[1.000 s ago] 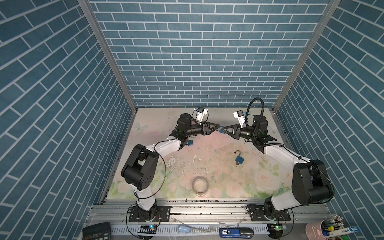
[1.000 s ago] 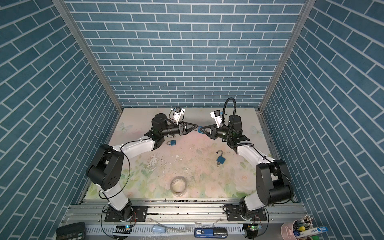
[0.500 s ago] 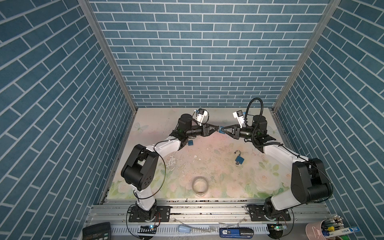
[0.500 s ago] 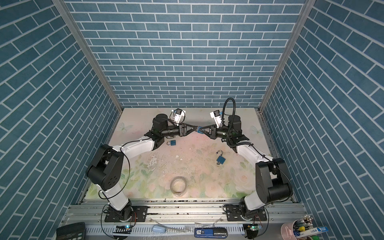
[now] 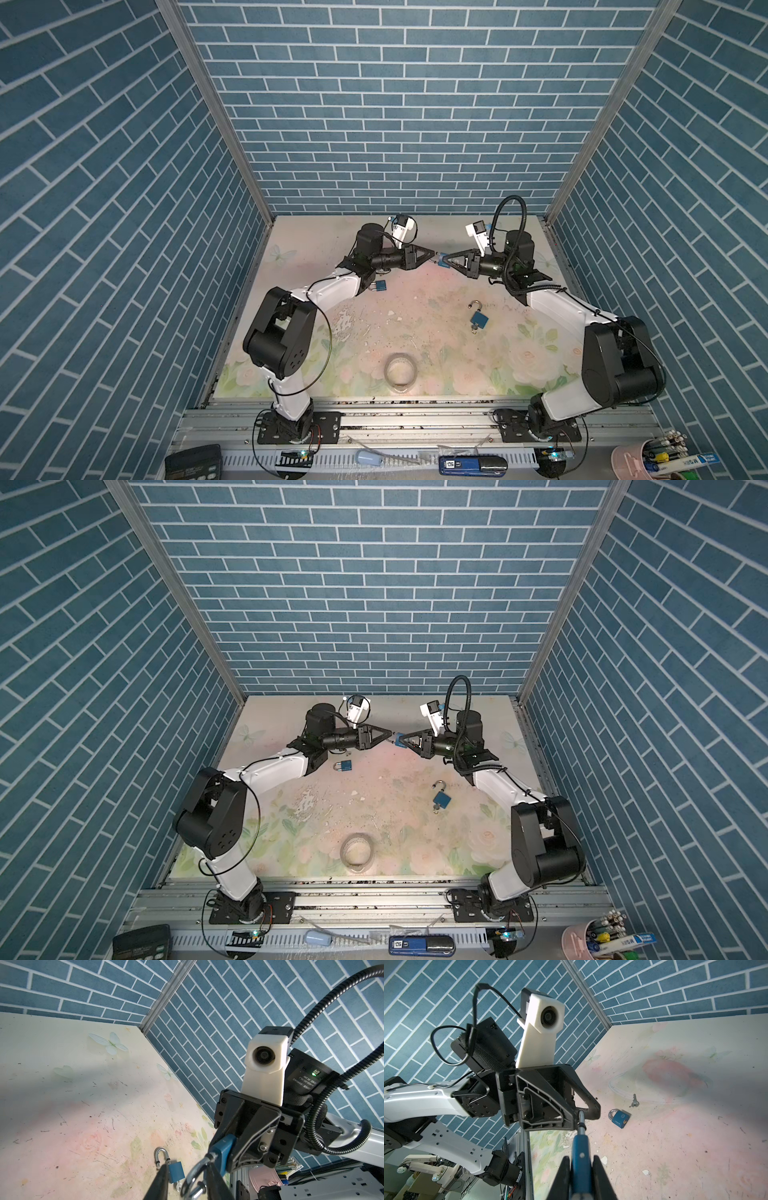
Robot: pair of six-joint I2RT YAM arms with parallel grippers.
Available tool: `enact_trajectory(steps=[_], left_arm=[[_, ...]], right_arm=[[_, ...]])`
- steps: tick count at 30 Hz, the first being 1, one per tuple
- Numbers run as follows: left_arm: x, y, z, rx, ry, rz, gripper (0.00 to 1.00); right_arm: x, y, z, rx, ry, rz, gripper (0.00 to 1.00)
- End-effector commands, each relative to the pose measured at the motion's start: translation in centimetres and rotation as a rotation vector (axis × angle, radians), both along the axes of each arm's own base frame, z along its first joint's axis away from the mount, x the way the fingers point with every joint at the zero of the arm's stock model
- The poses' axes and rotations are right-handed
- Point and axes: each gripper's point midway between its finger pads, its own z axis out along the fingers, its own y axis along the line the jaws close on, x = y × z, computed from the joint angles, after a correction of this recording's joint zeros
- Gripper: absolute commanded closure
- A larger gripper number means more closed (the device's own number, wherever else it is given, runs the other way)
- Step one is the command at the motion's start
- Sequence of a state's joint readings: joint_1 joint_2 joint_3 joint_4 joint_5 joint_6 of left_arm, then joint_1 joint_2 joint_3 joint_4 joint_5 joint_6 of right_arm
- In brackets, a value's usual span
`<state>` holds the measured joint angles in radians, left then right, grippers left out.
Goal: Lock with the key
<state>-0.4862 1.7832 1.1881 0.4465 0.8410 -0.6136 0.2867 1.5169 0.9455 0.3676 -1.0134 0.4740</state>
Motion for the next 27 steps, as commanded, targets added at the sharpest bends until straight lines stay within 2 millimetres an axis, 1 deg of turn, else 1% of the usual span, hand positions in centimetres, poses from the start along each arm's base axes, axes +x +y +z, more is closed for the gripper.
enact_trajectory(steps=[1, 8, 16, 18, 27], left_arm=[[0.51, -0.15, 0.13, -0.014, -0.01, -0.014, 0.69], [0.47, -0.25, -0.15, -0.015, 0.002, -0.024, 0.69], [0.4, -0.43, -0.01, -0.018, 0.001, -0.036, 0.69], [0.42, -0.46, -0.16, -0.019, 0.008, -0.04, 0.7], [-0.15, -0.53, -0.19, -0.02, 0.009, -0.062, 0.72]], right_arm=[[-0.13, 0.07, 1.98, 0.021, -0.062, 0.028, 1.0], [-0.11, 0.09, 2.11, 0.02, -0.067, 0.027, 1.0], [0.05, 0.03, 2.1, 0.019, -0.067, 0.023, 1.0], [0.08, -0.01, 2.23, 0.02, -0.069, 0.022, 1.0], [0.29, 0.0, 2.18, 0.021, -0.069, 0.018, 1.0]])
